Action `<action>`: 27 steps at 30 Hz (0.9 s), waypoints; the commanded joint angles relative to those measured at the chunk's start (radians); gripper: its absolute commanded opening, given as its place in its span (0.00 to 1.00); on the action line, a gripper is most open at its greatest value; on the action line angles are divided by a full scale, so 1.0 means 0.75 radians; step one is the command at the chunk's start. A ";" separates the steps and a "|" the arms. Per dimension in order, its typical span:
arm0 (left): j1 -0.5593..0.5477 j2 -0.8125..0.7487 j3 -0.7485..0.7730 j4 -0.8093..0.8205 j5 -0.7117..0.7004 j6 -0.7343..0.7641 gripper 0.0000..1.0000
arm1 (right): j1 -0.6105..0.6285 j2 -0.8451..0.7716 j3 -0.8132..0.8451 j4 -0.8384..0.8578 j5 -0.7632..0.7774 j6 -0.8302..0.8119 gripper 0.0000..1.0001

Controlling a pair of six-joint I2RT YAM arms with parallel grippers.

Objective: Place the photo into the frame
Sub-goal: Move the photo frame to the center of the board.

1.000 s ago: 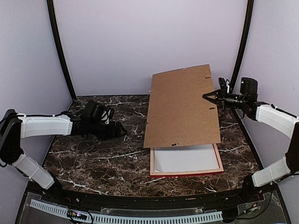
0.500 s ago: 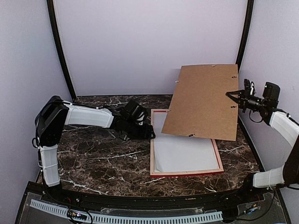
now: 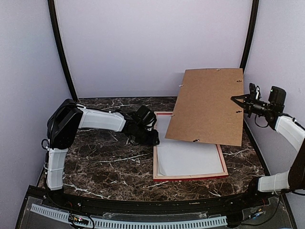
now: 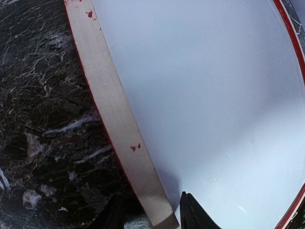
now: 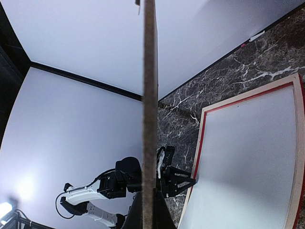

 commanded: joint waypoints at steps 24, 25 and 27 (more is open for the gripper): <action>0.029 -0.242 -0.419 0.029 -0.261 -0.151 0.17 | 0.068 -0.055 -0.093 -0.056 0.009 -0.129 0.00; 0.041 -0.276 -0.469 0.036 -0.271 -0.158 0.15 | 0.086 -0.052 -0.101 -0.066 0.017 -0.139 0.00; 0.057 -0.327 -0.540 0.055 -0.289 -0.181 0.14 | 0.119 -0.045 -0.115 -0.076 0.031 -0.151 0.00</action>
